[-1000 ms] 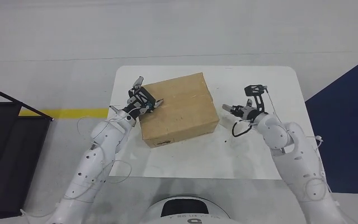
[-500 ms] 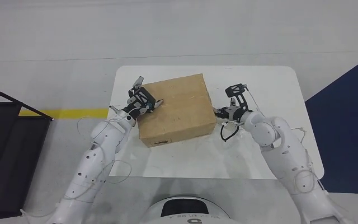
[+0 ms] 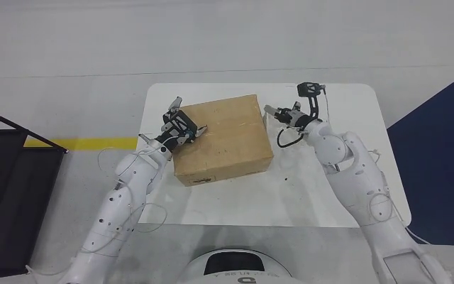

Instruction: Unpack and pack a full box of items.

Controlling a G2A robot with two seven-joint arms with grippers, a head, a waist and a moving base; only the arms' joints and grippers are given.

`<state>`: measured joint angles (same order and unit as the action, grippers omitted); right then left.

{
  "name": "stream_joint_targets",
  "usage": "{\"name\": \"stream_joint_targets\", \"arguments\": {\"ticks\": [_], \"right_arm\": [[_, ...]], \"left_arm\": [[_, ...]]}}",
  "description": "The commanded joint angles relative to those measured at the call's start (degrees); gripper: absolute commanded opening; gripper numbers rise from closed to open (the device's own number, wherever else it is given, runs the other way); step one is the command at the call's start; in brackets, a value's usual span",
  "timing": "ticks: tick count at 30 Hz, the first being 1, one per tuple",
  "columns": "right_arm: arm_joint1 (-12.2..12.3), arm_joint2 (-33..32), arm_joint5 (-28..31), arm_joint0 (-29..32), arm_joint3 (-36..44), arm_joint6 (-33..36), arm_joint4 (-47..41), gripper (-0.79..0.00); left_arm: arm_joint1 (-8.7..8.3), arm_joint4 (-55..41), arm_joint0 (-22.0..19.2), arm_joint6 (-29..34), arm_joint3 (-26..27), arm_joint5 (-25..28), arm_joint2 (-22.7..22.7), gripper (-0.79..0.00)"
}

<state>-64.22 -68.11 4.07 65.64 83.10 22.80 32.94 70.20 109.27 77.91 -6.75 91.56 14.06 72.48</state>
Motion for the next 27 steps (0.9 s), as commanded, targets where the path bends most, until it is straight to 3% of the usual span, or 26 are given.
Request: {"name": "stream_joint_targets", "arguments": {"ticks": [1, 9, 13, 19, 23, 27], "right_arm": [[-0.06, -0.25, -0.47, 0.69, 1.06, -1.68, 0.29, 0.000], [-0.09, -0.40, -5.11, 3.97, 6.66, -4.96, 6.39, 0.000], [0.78, -5.12, -3.60, 8.37, 10.12, -4.22, 5.94, 0.000], [2.85, -12.81, 5.82, 15.64, 13.23, 6.26, 6.99, 0.000], [3.07, -10.70, 6.01, 14.29, 11.63, 13.57, 11.45, 0.000], [2.52, -6.74, 7.30, 11.58, 9.92, 15.62, 10.78, 0.000]], "left_arm": [[0.00, 0.00, 0.00, 0.00, 0.00, 0.00, 0.00, 0.000], [0.00, 0.00, 0.00, 0.00, 0.00, 0.00, 0.00, 0.000], [0.00, 0.00, 0.00, 0.00, 0.00, 0.00, 0.00, 0.000], [0.00, 0.00, 0.00, 0.00, 0.00, 0.00, 0.00, 0.000], [0.00, 0.00, 0.00, 0.00, 0.00, 0.00, 0.00, 0.000], [0.00, 0.00, 0.00, 0.00, 0.00, 0.00, 0.00, 0.000]]}}
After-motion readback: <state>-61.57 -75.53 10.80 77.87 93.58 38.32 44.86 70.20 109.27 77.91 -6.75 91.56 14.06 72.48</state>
